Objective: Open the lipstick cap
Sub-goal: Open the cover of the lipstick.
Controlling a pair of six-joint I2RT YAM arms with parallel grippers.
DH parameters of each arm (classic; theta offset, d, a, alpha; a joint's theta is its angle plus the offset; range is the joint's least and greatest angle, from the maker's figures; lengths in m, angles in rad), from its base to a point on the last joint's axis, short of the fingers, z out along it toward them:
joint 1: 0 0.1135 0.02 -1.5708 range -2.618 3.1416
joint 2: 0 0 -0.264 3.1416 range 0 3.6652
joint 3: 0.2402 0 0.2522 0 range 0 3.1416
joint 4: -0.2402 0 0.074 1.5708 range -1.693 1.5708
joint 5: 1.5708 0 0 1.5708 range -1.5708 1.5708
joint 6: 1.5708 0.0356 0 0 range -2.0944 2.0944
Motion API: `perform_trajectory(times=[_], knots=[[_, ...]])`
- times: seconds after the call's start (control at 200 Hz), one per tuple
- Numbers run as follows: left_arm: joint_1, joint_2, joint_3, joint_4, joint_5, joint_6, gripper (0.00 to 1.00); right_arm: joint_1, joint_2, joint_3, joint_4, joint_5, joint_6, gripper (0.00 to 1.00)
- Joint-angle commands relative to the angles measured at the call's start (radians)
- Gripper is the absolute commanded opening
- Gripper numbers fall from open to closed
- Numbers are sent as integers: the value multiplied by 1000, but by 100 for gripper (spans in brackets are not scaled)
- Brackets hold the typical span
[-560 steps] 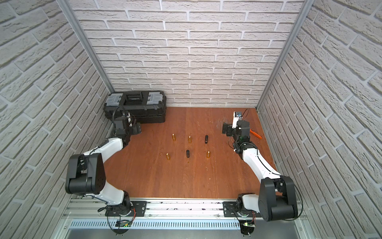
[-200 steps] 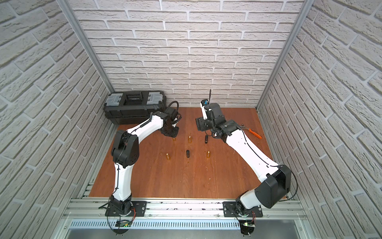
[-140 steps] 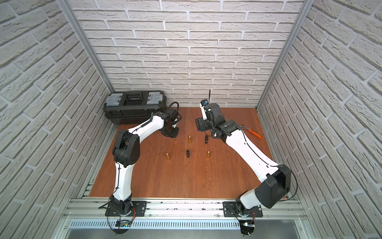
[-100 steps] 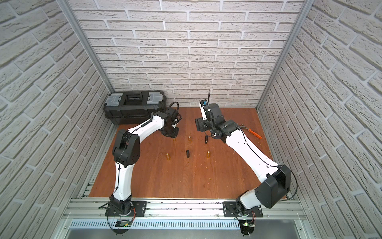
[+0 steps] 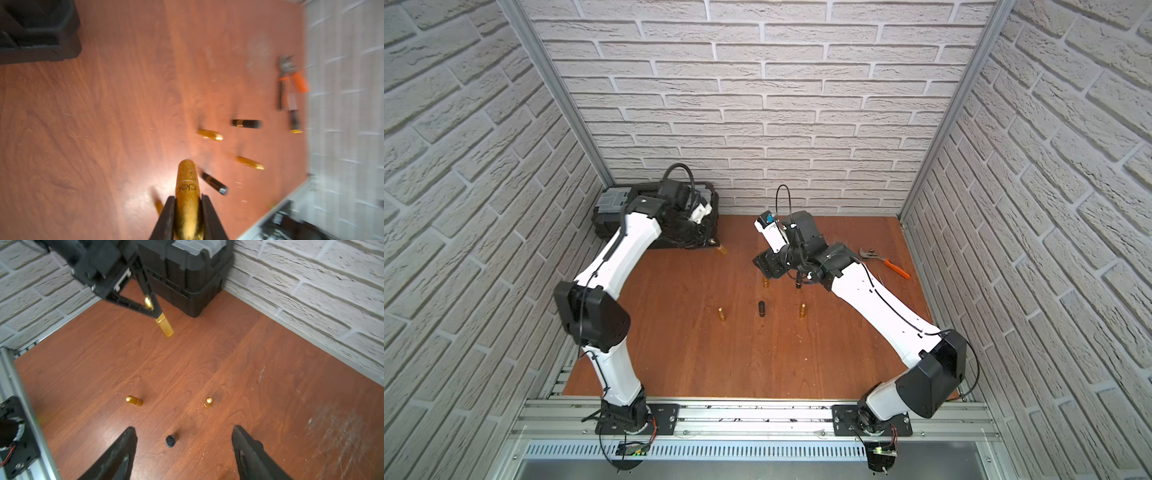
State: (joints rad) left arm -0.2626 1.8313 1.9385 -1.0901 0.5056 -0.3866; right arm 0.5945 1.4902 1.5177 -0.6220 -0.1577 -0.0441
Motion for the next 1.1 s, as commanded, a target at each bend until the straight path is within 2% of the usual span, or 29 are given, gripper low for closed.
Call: perform_trajectory(times=[0.0, 0.15, 0.455, 0.715, 0.93, 1.095], knots=[[-4, -72, -38, -45, 263, -53, 5, 40, 20, 63, -15, -110, -67, 73], [3, -170, -132, 66, 329, -146, 5, 57, 47, 115, -37, -178, -86, 73], [-4, -269, -215, 142, 395, -216, 6, 65, 118, 159, -6, -147, -109, 70], [-16, -303, -251, 125, 414, -207, 6, 67, 193, 236, -10, -178, -118, 58], [-15, -308, -268, 125, 418, -205, 6, 71, 204, 252, -7, -163, -134, 56], [-12, -302, -264, 125, 419, -203, 6, 77, 227, 286, -37, -171, -143, 44]])
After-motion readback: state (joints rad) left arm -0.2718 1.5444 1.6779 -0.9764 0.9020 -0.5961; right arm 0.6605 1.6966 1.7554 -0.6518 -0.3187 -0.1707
